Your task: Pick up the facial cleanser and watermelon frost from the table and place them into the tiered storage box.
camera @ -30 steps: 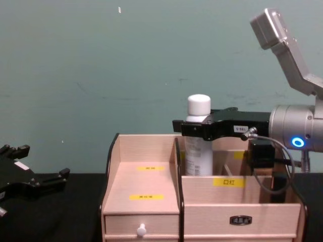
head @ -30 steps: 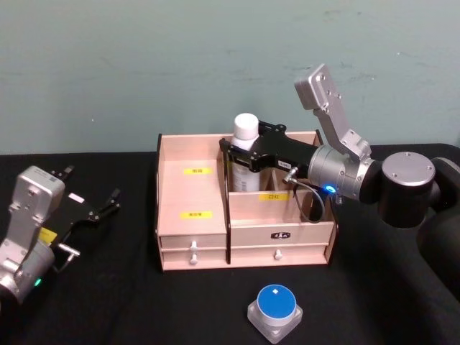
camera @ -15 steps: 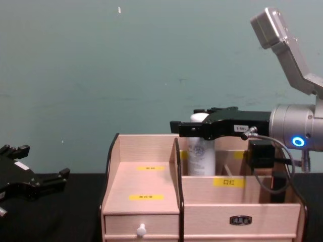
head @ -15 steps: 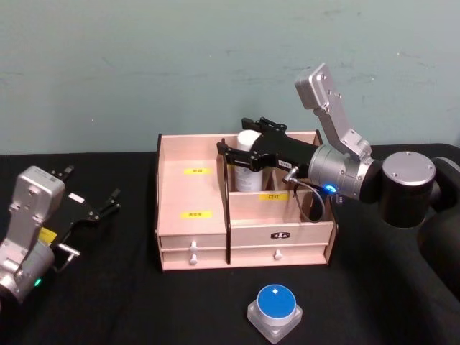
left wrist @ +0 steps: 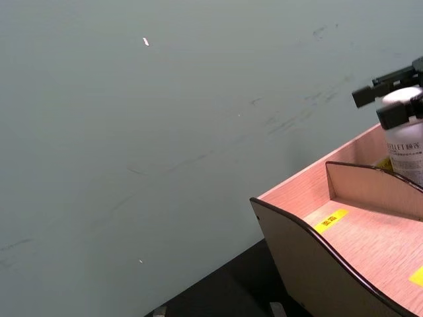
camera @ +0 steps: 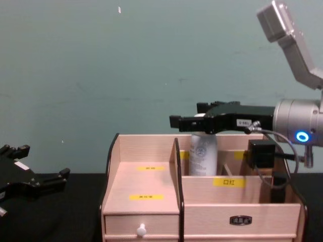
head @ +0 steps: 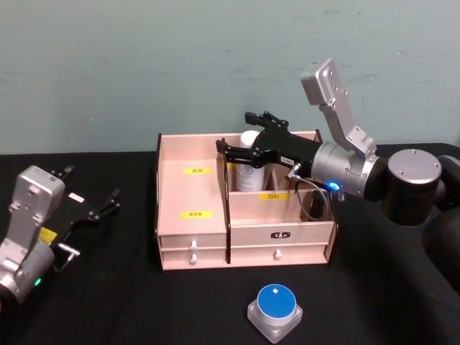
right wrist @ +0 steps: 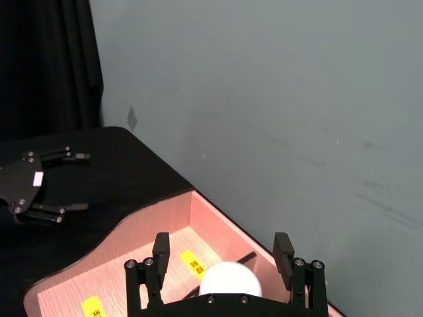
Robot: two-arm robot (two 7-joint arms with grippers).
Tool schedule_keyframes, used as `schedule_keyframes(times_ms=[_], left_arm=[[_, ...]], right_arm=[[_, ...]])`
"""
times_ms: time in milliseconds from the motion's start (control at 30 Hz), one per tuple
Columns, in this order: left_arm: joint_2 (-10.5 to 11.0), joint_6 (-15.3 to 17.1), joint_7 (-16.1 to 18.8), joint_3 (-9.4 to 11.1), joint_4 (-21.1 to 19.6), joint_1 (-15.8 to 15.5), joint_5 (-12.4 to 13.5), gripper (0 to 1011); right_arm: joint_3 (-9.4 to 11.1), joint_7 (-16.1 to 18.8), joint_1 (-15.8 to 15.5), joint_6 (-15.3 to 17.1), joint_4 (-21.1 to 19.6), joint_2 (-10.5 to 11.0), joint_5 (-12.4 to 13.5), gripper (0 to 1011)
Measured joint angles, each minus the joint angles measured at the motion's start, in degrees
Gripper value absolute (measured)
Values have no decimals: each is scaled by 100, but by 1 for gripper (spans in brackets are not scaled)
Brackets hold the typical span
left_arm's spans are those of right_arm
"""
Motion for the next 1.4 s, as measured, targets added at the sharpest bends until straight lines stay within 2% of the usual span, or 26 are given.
schedule_keyframes(times_ms=[333,467,733,1000,1067,1400], left_arm=[[0,0,0,0,0,0,0,1010],[0,0,0,0,0,0,0,1010],[0,0,0,0,0,0,0,1010],[0,0,0,0,0,0,0,1010],[0,0,0,0,0,0,0,1010],[0,0,0,0,0,0,0,1010]], right_arm=[[69,-23,-145,135,-775,293,79,1000],[112,-46,-264,200,-1250,504,132,1000],[183,-45,-540,253,-1924,860,270,1000],[312,-62,-1125,293,-2708,1299,532,1000],[373,-95,-1406,314,-2976,1489,644,1000],[506,-110,-2164,277,-3555,1957,970,1000]])
